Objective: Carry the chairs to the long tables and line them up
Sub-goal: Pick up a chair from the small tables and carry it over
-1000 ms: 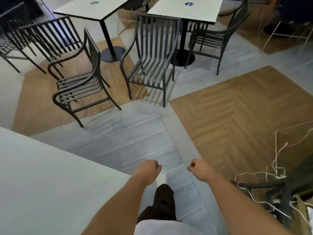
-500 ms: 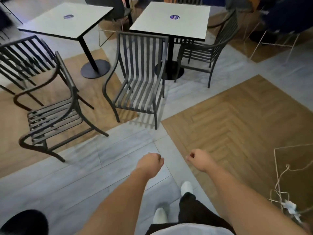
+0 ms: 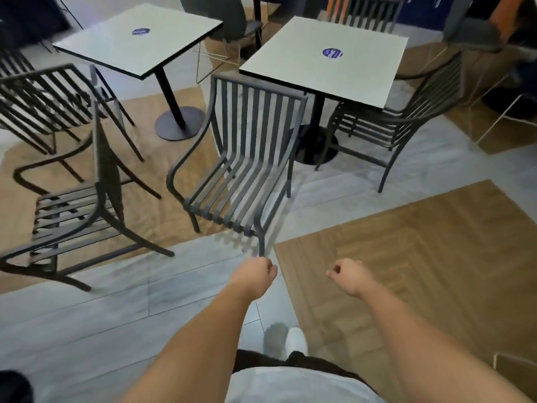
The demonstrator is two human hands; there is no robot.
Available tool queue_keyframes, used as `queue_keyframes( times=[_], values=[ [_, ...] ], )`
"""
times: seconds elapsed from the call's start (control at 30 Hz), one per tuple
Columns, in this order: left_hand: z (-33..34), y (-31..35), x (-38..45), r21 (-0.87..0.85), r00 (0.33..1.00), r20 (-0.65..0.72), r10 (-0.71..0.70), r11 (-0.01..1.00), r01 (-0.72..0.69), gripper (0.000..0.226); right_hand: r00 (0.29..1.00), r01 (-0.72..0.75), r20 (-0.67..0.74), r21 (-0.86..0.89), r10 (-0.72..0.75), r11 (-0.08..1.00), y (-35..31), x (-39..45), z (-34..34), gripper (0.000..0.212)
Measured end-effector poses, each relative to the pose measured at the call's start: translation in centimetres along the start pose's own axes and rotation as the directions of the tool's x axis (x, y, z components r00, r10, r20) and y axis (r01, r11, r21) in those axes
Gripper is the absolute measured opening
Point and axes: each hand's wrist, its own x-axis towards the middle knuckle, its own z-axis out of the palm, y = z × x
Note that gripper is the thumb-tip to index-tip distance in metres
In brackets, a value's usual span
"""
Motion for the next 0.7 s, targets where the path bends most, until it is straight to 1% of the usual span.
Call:
queue_keyframes(
  times=[0.1,0.2,0.3,0.4,0.5,0.6,0.7],
  values=[
    [-1.8,2.6,4.5,-0.052,0.999,-0.036,-0.008,0.999,0.006,0.039,0.999,0.032,-0.024,-0.018,-0.033,0.999,0.0,4.7,-5.3,0.032],
    [-3.5,4.1,8.3,-0.06,0.998,-0.053,-0.036,0.998,0.032,0.039,0.997,0.069,-0.031,-0.047,-0.071,0.996,-1.1,8.5,-9.4,0.031],
    [-5.3,4.7,12.1,-0.075,0.996,-0.077,-0.042,0.997,0.036,0.04,0.994,0.104,-0.018,-0.085,-0.106,0.991,-2.8,12.7,-12.6,0.033],
    [-6.8,4.6,15.9,-0.092,0.994,-0.091,-0.06,0.994,0.051,0.038,0.992,0.129,0.006,-0.083,-0.129,0.988,-4.8,17.1,-14.9,0.03],
    [-8.3,3.8,19.8,-0.109,0.989,-0.119,-0.089,0.991,0.077,0.036,0.985,0.174,0.008,-0.095,-0.175,0.98,-7.9,21.7,-17.0,0.023],
    [-10.5,2.6,23.5,-0.141,0.983,-0.119,-0.142,0.982,0.125,0.035,0.974,0.228,0.031,-0.139,-0.226,0.964,-11.9,26.7,-19.1,0.029],
    [-13.3,1.5,26.8,-0.194,0.976,-0.109,-0.19,0.967,0.166,0.036,0.955,0.296,0.074,-0.203,-0.287,0.933,-16.5,31.0,-21.5,0.029]
  ],
)
